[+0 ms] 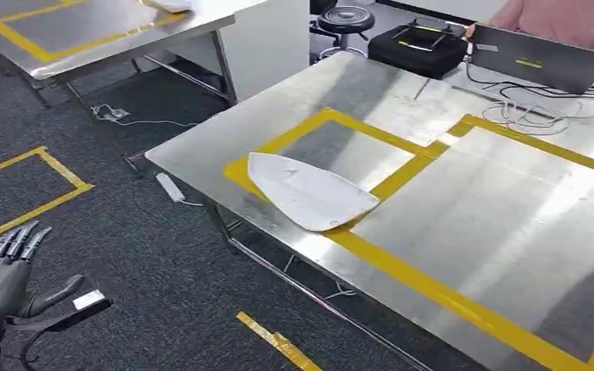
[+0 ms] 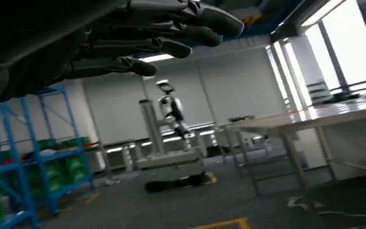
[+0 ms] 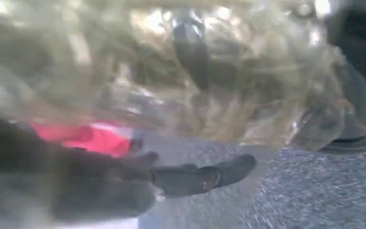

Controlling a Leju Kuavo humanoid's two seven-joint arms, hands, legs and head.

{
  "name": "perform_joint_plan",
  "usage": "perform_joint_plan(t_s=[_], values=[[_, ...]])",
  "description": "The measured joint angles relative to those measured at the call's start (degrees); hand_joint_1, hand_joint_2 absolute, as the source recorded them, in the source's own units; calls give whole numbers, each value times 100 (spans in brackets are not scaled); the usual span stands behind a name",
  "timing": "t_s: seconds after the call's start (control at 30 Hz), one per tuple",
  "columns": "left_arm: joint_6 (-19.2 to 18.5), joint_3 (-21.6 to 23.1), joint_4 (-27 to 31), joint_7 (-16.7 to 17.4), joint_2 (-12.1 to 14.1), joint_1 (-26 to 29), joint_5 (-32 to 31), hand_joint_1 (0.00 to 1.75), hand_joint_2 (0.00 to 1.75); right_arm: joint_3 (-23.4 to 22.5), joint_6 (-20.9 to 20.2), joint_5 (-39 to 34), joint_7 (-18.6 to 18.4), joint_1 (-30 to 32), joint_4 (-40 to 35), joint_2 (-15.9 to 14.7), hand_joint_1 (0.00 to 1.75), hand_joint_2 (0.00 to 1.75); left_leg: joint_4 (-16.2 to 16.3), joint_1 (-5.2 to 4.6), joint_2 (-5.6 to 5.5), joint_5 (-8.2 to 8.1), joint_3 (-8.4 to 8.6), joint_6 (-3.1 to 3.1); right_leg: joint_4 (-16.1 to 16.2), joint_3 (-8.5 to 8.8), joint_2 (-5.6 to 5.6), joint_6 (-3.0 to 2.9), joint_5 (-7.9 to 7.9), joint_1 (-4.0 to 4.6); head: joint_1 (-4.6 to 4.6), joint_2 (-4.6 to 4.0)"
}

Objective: Take the parts from the cabinet and place them on the table.

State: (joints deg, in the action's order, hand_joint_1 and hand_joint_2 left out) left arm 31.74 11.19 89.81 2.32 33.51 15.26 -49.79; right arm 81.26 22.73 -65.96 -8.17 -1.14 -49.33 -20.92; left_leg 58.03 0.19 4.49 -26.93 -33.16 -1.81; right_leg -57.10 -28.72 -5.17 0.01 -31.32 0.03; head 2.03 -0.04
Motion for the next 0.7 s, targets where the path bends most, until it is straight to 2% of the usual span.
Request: perform_joint_plan(t_s=[0.03,0.13,0.17,0.2,0.23,0.27,0.3,0.33,0.37,0.4,0.43,0.47,0.5,0.53,0.57,0.63,0.67,0.7], values=[[4,-28,-4,76,-15,72,59,0,0,0,15,-31,0,-5,-20,0,0,0,3,19,-102,13,-14,76,8,-7,-54,31,-25,5,-22,0],[7,-44,-63,185,-68,346,131,0,0,-2,61,-74,-7,-15,-55,-6,0,0,-25,3,-290,9,-7,187,47,115,-233,125,-74,-18,-11,0],[15,-46,-65,192,-83,402,133,0,0,-4,63,-74,-7,-16,-63,-9,0,0,-44,33,-334,27,1,218,-44,63,19,166,-165,-37,-26,-2],[20,-50,-70,201,-92,409,140,0,0,-4,63,-74,-7,-8,-74,-9,0,0,-44,39,-393,32,-6,248,-290,-52,299,171,-334,-57,-37,0],[24,-50,-81,201,-111,410,148,0,0,-4,68,-76,2,-2,-81,-11,0,0,-43,38,-458,31,-16,273,-778,-293,440,171,-579,-57,-37,0],[22,-50,-89,203,-135,419,148,0,0,-4,79,-79,2,4,-85,-11,0,0,-42,33,-528,28,-20,278,-1297,-560,493,166,-783,-54,-44,0],[6,-48,-103,234,-144,435,157,0,0,-2,79,-81,2,13,-85,-11,0,0,-41,25,-590,22,-19,287,-1680,-777,506,163,-889,-51,-39,0],[-41,-46,-122,294,-164,449,211,0,0,-2,89,-102,2,19,-87,-11,0,0,-39,18,-658,20,-13,291,-1832,-899,508,154,-865,-51,-42,0],[-107,-41,-138,347,-190,474,308,0,0,0,116,-122,-7,30,-87,-11,0,0,-37,16,-731,17,-5,292,-1704,-892,510,140,-693,-51,-42,0],[-172,-41,-162,408,-231,509,447,0,0,2,148,-142,-7,32,-94,-11,0,0,-35,16,-799,15,6,291,-1372,-778,525,122,-438,-51,-42,0],[-261,-41,-203,441,-291,544,654,0,0,2,190,-177,-7,30,-107,-15,0,0,-34,16,-870,9,24,283,-849,-565,584,101,-131,-52,-42,0],[-393,-37,-260,463,-392,568,947,0,0,2,244,-199,-7,32,-133,-28,0,0,-34,18,-931,-1,36,268,-311,-328,762,72,136,-59,-44,0],[-521,-37,-347,489,-513,581,1289,0,0,2,301,-236,-7,33,-157,-48,0,0,-17,-14,-975,-14,20,244,-114,-229,961,59,82,-70,-37,0],[-656,-33,-435,489,-634,598,1654,0,0,2,343,-264,2,33,-201,-59,0,0,-4,-2,-1039,-9,0,218,-79,-184,897,70,98,-74,-33,0],[-827,-35,-533,478,-784,644,2115,0,0,2,402,-306,4,29,-258,-76,0,0,-15,14,-1069,8,-16,181,-81,-183,856,56,102,-54,-37,0],[-1155,-55,-787,454,-1087,710,2948,0,0,2,490,-367,-7,19,-387,-129,0,0,-36,33,-1179,28,-28,109,-53,-157,762,3,127,-45,-35,0],[-1262,-68,-936,413,-1240,727,3273,0,0,4,500,-393,-7,22,-431,-142,0,0,32,41,-1018,-33,-22,96,8,-117,678,-42,157,-74,-31,0],[-1326,-91,-1098,365,-1368,719,3532,0,0,4,502,-417,-7,36,-446,-153,0,0,202,17,-723,-174,-98,60,30,-87,619,-66,152,-69,-11,0]])
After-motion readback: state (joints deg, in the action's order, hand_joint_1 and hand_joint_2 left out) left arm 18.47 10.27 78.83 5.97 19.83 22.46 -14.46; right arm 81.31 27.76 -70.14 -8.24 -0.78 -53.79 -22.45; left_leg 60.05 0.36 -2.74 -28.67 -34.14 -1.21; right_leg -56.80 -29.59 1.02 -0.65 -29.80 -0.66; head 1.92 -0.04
